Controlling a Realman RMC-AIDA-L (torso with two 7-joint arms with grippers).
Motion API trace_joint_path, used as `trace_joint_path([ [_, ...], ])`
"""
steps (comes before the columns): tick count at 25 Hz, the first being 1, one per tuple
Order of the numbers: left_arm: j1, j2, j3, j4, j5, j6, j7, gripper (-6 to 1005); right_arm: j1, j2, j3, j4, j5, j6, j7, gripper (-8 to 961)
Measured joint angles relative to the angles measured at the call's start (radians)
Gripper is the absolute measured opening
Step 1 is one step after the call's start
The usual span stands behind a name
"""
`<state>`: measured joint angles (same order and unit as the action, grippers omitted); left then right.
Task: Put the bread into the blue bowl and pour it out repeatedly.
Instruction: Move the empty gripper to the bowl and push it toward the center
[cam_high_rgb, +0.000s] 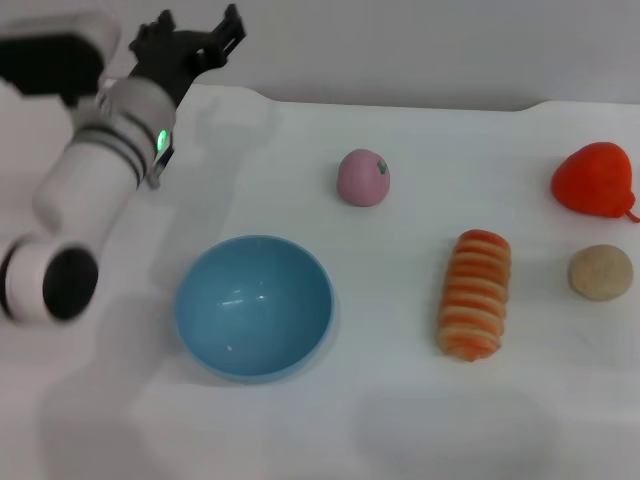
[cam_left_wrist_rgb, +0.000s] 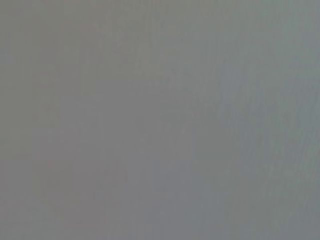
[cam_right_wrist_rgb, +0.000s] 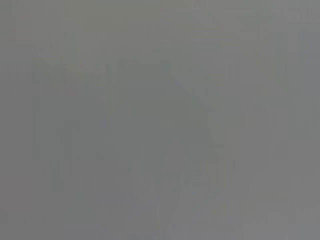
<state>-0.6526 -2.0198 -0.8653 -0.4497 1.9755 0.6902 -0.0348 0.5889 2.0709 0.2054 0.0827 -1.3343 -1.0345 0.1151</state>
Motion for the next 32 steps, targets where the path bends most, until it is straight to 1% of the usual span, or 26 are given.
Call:
trace_joint_path([
  [1,-0.024,0.017,-0.024,-0.025,0.001,-0.078,0.002,871,0.0,0.0,0.0,0.0,0.0,0.0,0.0,684],
  [2,-0.031,0.022,-0.031,-0.034,0.002,-0.104,0.003,871,0.0,0.0,-0.001,-0.003,0.0,0.004,0.0,685],
  [4,-0.048,0.04,-0.065,-0.071,0.02,-0.196,0.009,871,0.0,-0.001,-0.002,-0.014,0.0,0.013,0.0,685],
  [5,-0.049,0.046,-0.084,-0.088,0.034,-0.227,0.009,871,0.0,-0.001,-0.002,-0.019,0.0,0.016,0.0,686],
  [6,-0.047,0.056,-0.133,-0.128,0.079,-0.306,0.011,871,0.0,-0.002,-0.002,-0.023,-0.001,0.018,0.001,686],
  [7,-0.042,0.061,-0.172,-0.158,0.113,-0.358,0.011,871,-0.001,-0.002,-0.002,-0.026,-0.001,0.019,0.001,686],
  [8,-0.034,0.062,-0.213,-0.183,0.151,-0.411,0.012,871,-0.002,-0.002,-0.001,-0.029,-0.001,0.02,0.001,685],
  [10,-0.012,0.064,-0.323,-0.258,0.252,-0.551,0.019,871,-0.002,-0.002,0.001,-0.035,-0.001,0.021,0.002,684],
  [11,0.007,0.06,-0.39,-0.314,0.306,-0.635,0.036,871,-0.002,-0.002,0.002,-0.038,-0.001,0.021,0.002,684],
  [12,0.02,0.056,-0.431,-0.351,0.342,-0.696,0.05,871,-0.002,-0.002,0.003,-0.04,0.0,0.021,0.002,684],
  [13,0.042,0.046,-0.493,-0.413,0.376,-0.788,0.087,871,-0.001,-0.002,0.003,-0.043,0.001,0.021,0.002,685],
  [14,0.06,0.034,-0.542,-0.461,0.395,-0.854,0.12,871,0.001,-0.002,0.004,-0.045,0.002,0.021,0.002,685],
  [16,0.104,-0.005,-0.662,-0.566,0.417,-1.02,0.224,871,0.003,-0.002,0.002,-0.047,0.002,0.021,0.002,686],
  [18,0.128,-0.026,-0.726,-0.625,0.424,-1.121,0.277,871,0.004,-0.002,0.0,-0.048,0.001,0.021,0.002,686],
  [19,0.14,-0.031,-0.753,-0.655,0.425,-1.185,0.294,871,0.004,-0.002,0.0,-0.048,0.0,0.021,0.002,686],
  [21,0.151,-0.031,-0.78,-0.693,0.424,-1.284,0.301,871,0.004,-0.002,-0.001,-0.049,-0.001,0.021,0.002,685],
  [25,0.153,-0.03,-0.828,-0.728,0.426,-1.479,0.301,871,0.005,-0.002,-0.001,-0.052,-0.001,0.021,0.002,685],
  [29,0.151,-0.03,-0.856,-0.742,0.431,-1.633,0.301,871,0.005,-0.002,0.0,-0.056,0.001,0.021,0.002,684],
  [32,0.149,-0.03,-0.871,-0.754,0.445,-1.705,0.299,871,0.009,-0.002,0.001,-0.064,0.002,0.021,0.002,685],
])
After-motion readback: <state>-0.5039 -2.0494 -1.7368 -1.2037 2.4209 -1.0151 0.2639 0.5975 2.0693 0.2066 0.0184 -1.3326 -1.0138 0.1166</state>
